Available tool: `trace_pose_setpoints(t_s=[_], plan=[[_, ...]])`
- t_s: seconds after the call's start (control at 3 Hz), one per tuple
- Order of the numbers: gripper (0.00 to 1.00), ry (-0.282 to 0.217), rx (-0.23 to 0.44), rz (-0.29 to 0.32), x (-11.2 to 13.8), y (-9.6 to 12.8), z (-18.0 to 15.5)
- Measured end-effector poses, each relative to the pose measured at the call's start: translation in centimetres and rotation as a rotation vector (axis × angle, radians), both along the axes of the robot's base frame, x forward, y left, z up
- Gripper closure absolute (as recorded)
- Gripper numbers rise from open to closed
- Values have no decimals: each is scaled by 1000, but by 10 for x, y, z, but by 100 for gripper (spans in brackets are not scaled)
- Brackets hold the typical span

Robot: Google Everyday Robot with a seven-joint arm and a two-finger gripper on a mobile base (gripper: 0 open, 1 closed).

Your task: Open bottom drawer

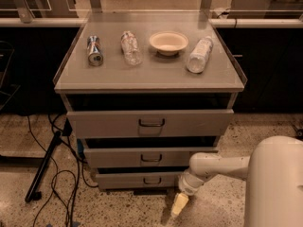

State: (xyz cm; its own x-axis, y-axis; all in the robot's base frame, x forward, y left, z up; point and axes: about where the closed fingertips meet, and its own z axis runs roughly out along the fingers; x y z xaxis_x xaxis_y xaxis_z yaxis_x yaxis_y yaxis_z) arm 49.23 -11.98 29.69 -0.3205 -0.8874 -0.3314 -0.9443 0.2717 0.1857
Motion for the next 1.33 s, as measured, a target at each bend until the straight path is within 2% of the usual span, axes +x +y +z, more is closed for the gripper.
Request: trace_pose_setpoints(t_s=[0.33, 0.67, 1.0, 1.33], plan=[[0, -2, 4, -11, 3, -1, -4], [0, -14, 28, -69, 19, -4, -27], [0, -71, 42, -126, 43, -12, -47], [0, -107, 45, -137, 61, -14, -53]])
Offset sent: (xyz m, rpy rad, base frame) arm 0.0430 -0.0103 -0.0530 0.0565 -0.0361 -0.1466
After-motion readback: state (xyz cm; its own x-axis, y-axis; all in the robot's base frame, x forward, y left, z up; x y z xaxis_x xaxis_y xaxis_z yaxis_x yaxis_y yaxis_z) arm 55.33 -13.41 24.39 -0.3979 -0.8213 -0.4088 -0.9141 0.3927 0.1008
